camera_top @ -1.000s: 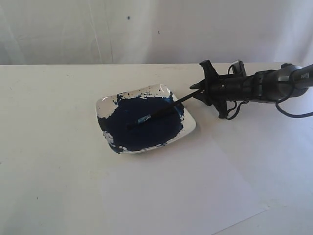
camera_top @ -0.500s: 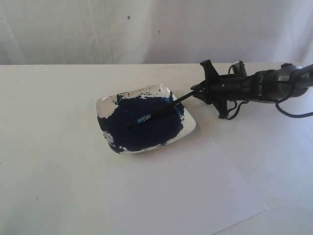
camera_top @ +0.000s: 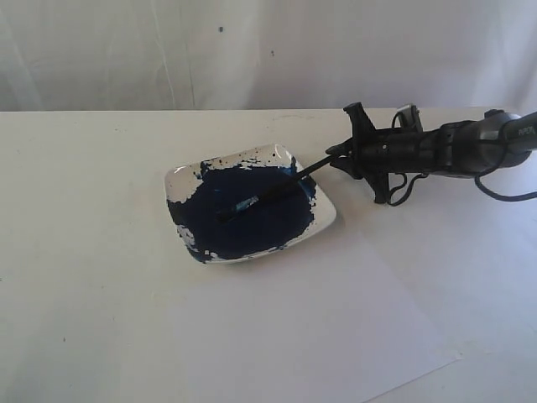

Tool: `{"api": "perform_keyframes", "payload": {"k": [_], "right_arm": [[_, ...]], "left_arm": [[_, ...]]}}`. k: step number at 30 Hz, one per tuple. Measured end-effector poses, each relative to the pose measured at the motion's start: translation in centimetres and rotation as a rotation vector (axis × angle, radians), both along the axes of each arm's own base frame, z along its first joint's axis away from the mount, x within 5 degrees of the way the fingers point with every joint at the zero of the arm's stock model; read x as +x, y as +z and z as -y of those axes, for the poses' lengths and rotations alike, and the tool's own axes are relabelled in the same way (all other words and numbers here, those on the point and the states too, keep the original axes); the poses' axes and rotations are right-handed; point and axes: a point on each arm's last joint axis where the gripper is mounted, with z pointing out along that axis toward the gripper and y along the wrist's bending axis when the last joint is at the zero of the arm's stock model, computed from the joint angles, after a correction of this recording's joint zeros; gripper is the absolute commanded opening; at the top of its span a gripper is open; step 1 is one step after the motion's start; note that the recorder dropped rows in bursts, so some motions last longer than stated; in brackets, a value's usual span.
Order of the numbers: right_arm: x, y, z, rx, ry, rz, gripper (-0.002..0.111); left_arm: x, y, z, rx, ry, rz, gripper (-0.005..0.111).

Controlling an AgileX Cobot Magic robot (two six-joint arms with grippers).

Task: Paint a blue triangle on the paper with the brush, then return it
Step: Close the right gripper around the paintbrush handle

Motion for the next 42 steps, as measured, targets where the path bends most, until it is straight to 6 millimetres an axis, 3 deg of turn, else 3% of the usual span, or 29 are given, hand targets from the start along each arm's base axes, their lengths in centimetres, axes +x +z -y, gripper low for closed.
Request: {"api": "perform_keyframes", "payload": {"k": [10, 12, 14, 19, 24, 30, 39, 41, 42], "right_arm": [[-0.1, 0.0, 2.6, 0.078, 0.081, -0.057, 0.021], [-0.3, 0.2, 2.9, 0.047, 0.107, -0.05, 0.008], [-0.3, 1.3, 3.3, -0.023, 0.112, -0.035, 0.0], [-0.1, 4.5, 3.9, -0.146, 0.054, 0.02, 0.0], [0.2, 7.2, 1.6, -0.229, -0.013, 0.077, 0.0], [-0.5, 7.4, -2.1, -0.217, -0.119, 0.018, 0.0], [-0.6, 7.4, -2.3, -0.184, -0.164, -0.032, 0.0], [-0.7, 7.3, -2.3, -0.188, -0.141, -0.046, 0.004], [-0.8, 7.0, -2.2, -0.188, -0.134, -0.059, 0.013]], "left_arm": [[0.0, 0.0, 0.0, 0.0, 0.0, 0.0, 0.0], [0.0, 0.0, 0.0, 0.0, 0.0, 0.0, 0.0], [0.0, 0.0, 0.0, 0.0, 0.0, 0.0, 0.0], [0.0, 0.0, 0.0, 0.0, 0.0, 0.0, 0.0], [0.0, 0.0, 0.0, 0.0, 0.0, 0.0, 0.0], [0.0, 0.0, 0.0, 0.0, 0.0, 0.0, 0.0], [0.0, 0.0, 0.0, 0.0, 0.0, 0.0, 0.0], [0.0, 0.0, 0.0, 0.0, 0.0, 0.0, 0.0], [0.0, 0.0, 0.0, 0.0, 0.0, 0.0, 0.0]]}}
